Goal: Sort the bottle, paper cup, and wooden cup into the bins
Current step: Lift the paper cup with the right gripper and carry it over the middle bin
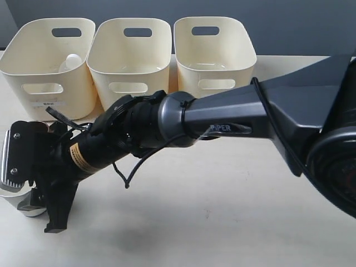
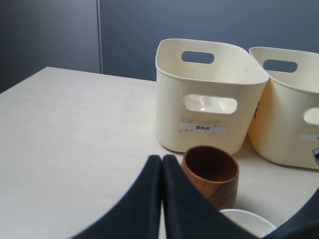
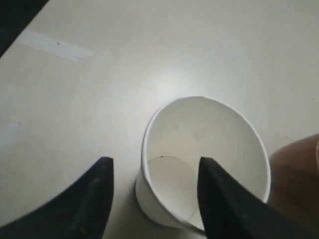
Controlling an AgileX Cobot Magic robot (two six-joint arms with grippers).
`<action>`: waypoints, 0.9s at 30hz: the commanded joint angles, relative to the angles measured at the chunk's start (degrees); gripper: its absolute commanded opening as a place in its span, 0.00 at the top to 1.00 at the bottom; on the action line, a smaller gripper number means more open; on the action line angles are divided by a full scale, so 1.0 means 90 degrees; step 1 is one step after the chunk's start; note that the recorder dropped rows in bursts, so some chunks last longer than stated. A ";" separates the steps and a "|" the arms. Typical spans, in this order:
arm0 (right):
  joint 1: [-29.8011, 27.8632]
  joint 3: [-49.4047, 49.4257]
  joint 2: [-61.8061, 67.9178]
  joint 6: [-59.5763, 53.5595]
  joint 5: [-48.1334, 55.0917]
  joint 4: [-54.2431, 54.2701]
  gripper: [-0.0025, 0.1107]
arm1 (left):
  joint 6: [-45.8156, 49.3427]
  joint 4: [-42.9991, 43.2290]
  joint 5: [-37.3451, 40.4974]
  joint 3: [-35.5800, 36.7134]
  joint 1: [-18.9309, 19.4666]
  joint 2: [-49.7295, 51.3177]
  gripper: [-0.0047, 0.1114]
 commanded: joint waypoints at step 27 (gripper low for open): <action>0.0046 -0.0228 -0.0218 0.0400 0.0248 0.0012 0.98 | -0.0009 0.0003 -0.0036 -0.0026 -0.0022 -0.0033 0.96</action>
